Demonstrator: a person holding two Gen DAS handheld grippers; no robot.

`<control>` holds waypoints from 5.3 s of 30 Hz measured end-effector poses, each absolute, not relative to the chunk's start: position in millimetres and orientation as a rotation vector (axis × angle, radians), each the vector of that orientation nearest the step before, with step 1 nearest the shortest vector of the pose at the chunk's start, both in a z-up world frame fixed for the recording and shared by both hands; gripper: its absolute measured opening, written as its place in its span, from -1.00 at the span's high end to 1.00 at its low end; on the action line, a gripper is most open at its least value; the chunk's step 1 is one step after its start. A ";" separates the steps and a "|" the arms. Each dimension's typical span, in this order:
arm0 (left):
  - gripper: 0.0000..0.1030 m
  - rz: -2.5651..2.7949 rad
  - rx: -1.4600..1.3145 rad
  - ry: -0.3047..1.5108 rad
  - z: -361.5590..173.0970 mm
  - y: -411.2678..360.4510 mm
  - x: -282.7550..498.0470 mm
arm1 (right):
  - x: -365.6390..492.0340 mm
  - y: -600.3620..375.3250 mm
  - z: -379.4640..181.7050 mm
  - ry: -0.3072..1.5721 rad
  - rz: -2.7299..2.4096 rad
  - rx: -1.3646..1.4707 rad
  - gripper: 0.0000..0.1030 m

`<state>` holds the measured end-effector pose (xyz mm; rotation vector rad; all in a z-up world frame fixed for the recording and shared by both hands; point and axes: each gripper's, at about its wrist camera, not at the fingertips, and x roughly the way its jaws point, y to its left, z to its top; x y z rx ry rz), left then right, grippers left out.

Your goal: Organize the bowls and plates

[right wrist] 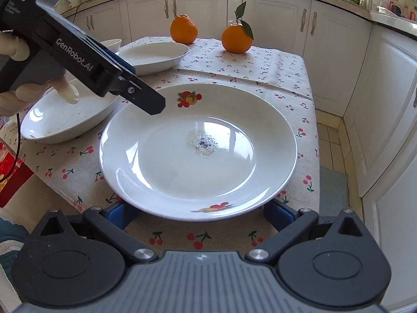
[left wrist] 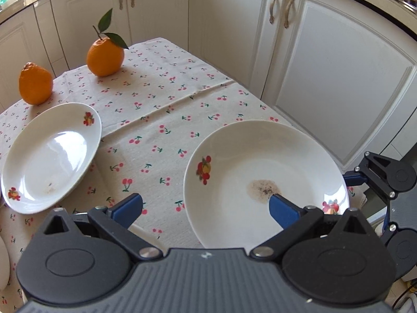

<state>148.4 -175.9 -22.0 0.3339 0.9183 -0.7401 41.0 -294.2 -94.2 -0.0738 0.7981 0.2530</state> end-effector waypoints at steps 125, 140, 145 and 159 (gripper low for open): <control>-0.67 -0.702 0.287 0.789 47.1 -150.7 176.9 | 50.0 -303.5 -38.6 0.623 0.363 -0.172 -1.00; -0.81 -0.364 0.220 0.550 15.2 -40.7 51.9 | 48.1 -235.7 -20.5 0.556 0.414 -0.118 -1.00; -0.81 -0.322 0.195 0.611 -8.3 -21.4 37.2 | 57.7 -223.0 -22.6 0.575 0.430 -0.107 -1.00; -0.85 -0.392 0.252 0.682 -39.5 -8.6 10.9 | 82.2 -188.2 -27.1 0.632 0.537 -0.130 -1.00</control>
